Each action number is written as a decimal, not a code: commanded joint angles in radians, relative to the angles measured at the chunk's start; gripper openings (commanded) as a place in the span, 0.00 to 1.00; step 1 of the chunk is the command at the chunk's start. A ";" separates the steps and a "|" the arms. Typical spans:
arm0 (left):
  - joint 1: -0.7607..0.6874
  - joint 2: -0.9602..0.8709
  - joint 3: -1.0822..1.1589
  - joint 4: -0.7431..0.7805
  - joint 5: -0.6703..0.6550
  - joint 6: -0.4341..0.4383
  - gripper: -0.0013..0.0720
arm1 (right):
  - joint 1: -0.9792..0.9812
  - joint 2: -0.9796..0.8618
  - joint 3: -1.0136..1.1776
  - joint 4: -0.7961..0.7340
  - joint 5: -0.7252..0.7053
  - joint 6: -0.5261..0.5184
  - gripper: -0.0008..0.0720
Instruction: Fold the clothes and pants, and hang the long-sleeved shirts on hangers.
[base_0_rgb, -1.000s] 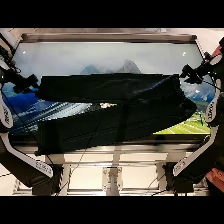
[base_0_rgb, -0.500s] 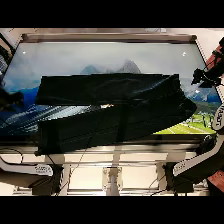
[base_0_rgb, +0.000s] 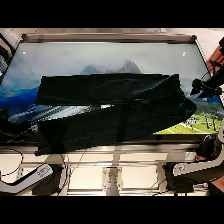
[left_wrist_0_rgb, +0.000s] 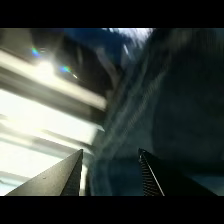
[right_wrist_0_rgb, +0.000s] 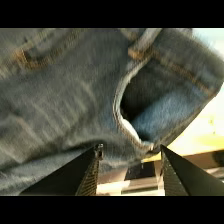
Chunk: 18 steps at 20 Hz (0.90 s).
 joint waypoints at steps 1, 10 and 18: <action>0.010 0.028 -0.047 -0.031 -0.117 0.014 0.59 | 0.000 0.030 -0.076 0.001 0.000 -0.006 0.61; 0.010 -0.045 -0.050 0.112 -0.274 -0.073 0.59 | 0.000 0.031 -0.078 0.031 -0.011 -0.006 0.61; 0.022 -0.047 -0.135 0.143 -0.229 -0.071 0.59 | 0.000 0.031 -0.078 0.031 -0.016 -0.006 0.61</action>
